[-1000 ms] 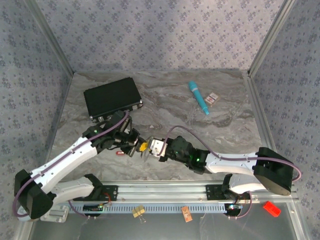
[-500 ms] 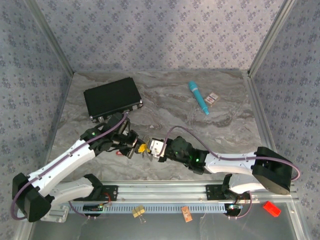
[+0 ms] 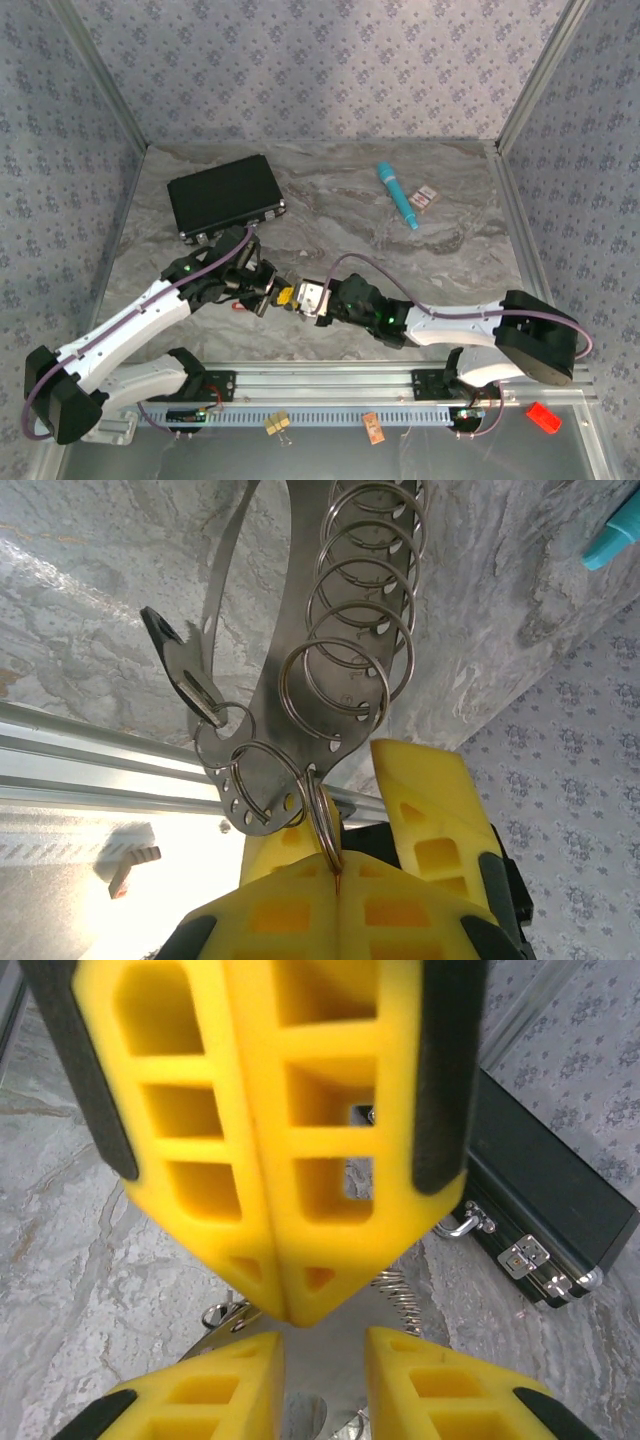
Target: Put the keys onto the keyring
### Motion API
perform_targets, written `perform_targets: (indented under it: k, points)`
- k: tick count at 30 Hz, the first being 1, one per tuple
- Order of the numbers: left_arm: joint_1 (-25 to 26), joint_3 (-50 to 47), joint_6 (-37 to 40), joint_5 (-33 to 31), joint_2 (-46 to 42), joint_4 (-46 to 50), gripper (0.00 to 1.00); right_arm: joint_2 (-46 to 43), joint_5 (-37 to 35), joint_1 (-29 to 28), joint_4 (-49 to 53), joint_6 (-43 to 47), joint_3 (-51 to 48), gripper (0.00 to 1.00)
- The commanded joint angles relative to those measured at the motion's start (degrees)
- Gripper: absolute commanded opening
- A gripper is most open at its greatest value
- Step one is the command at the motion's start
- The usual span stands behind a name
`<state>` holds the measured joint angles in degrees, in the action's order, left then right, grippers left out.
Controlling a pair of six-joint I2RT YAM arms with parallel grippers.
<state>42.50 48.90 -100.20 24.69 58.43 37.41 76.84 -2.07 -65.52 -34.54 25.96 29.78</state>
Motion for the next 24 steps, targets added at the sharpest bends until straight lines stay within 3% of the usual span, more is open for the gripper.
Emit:
perform_targets:
  k: [1, 11, 24]
  points:
    - [0.17, -0.27, -7.9, 0.73, -1.48, 0.21, 0.0, 0.44, 1.33, -0.14, -2.0, -1.18, 0.72, 0.28]
    - [0.17, -0.03, -7.87, 0.89, -1.22, 0.11, 0.0, 1.21, 2.28, 0.56, -4.73, -2.42, 1.06, 0.28]
    - [0.27, 0.23, -8.17, 1.17, -0.87, -0.52, 0.0, 2.65, 6.27, 2.9, -7.35, -4.75, 1.94, 0.18]
